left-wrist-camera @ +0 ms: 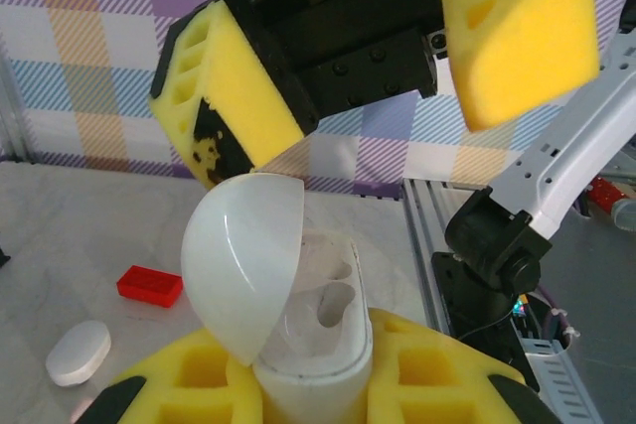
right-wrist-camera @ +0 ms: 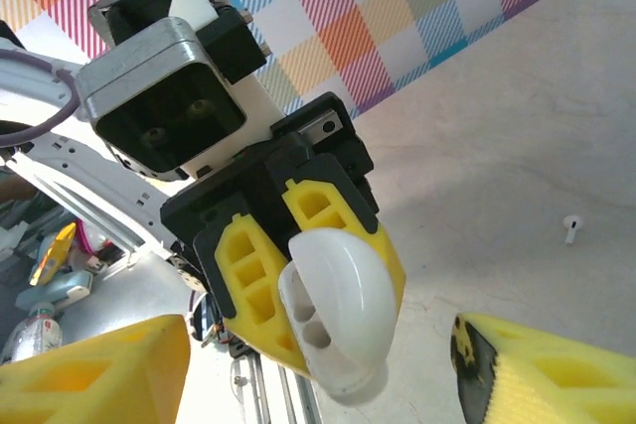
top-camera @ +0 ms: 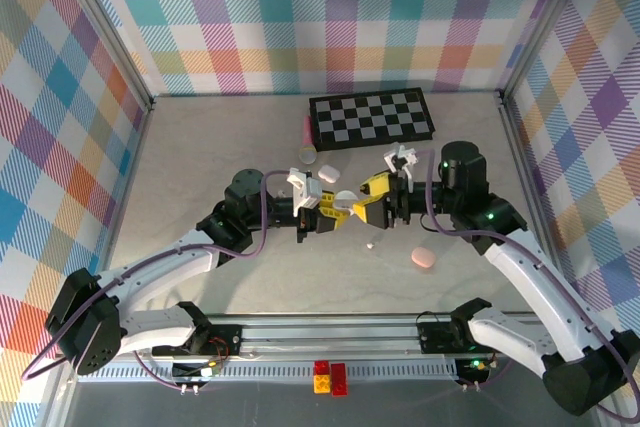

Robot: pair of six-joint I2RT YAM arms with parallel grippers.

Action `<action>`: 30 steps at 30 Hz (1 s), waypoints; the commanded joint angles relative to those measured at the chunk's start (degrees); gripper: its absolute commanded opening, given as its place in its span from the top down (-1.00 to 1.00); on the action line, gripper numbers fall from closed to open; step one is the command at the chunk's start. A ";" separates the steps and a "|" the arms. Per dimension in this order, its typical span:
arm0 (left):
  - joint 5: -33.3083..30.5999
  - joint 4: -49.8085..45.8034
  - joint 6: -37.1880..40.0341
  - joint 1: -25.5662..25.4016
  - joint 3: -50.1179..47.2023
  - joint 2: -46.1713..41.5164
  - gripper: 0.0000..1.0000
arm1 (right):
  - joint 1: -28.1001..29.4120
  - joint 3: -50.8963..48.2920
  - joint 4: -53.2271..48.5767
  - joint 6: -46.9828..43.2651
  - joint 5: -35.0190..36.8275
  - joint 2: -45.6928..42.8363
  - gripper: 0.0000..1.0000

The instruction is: Insert the wireless bluetooth earbuds into the charging case

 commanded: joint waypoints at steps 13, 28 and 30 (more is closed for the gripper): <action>5.01 2.52 -2.89 -0.04 2.48 -0.79 0.85 | 0.49 3.97 -2.18 -1.88 7.70 1.82 -0.03; 5.77 4.49 -4.61 -0.03 2.82 0.47 0.85 | 1.30 0.68 0.64 -2.98 5.57 -1.26 -0.32; 6.02 4.57 -4.99 -0.06 3.09 0.46 0.85 | 2.38 1.76 -1.82 -4.25 7.75 0.05 -0.30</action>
